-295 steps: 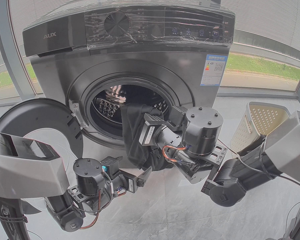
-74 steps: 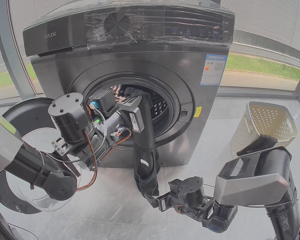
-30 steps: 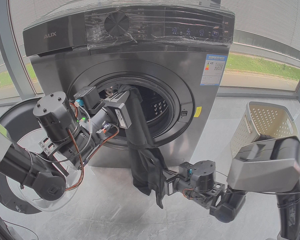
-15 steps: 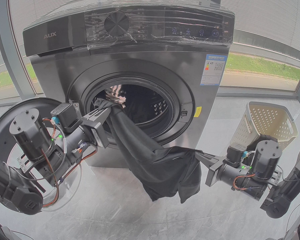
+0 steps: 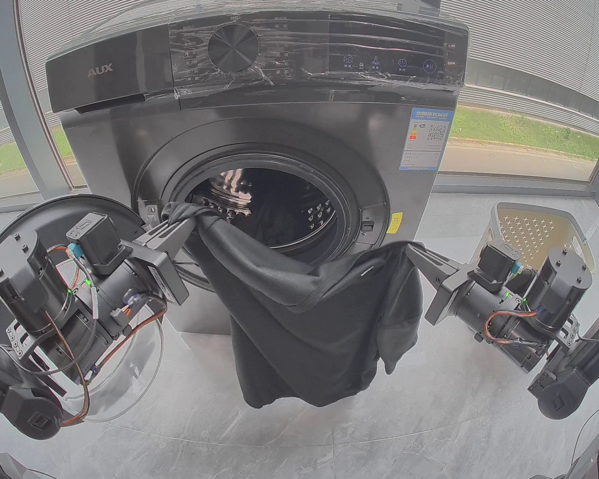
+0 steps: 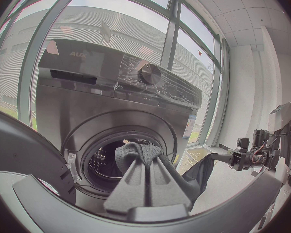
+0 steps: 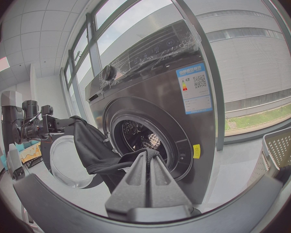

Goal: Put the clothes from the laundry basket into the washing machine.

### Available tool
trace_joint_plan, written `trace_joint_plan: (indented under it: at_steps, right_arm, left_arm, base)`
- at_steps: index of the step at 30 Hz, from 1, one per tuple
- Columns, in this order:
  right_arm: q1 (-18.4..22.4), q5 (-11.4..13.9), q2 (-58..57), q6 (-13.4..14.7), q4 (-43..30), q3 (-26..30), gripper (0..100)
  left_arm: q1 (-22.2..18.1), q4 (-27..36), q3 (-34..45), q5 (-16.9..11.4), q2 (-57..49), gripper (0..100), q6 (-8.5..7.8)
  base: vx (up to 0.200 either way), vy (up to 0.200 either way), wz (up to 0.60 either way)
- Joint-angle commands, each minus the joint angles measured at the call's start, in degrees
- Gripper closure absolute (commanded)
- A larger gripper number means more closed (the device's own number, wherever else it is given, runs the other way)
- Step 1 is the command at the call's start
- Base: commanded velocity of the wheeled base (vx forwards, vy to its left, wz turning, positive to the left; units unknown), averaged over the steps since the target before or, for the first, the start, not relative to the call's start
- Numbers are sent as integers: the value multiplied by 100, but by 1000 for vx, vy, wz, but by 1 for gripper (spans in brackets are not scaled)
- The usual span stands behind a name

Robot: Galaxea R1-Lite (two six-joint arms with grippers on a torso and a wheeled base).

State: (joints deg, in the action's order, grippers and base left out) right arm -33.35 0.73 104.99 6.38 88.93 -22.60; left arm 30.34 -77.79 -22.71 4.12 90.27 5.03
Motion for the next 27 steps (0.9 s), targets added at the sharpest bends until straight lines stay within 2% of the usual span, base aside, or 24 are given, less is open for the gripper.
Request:
trace_joint_plan:
  at_steps: [1,7,16,27]
  right_arm:
    - [22,-29,22,22,45,-236,100]
    - [-22,-223,-31,39,45,-421,100]
    - [-48,-223,-207,39,45,-526,100]
    - [-75,-223,-224,39,45,-535,100]
  left_arm:
    - [-37,-52,-5,19,-89,100,-2]
    - [-257,-61,65,19,-80,100,-46]
    - [-503,-52,83,10,-18,100,6]
    - [-740,-52,276,1,131,100,-11]
  base:
    - [0,0,0]
    - [0,0,0]
    - [0,0,0]
    - [0,0,0]
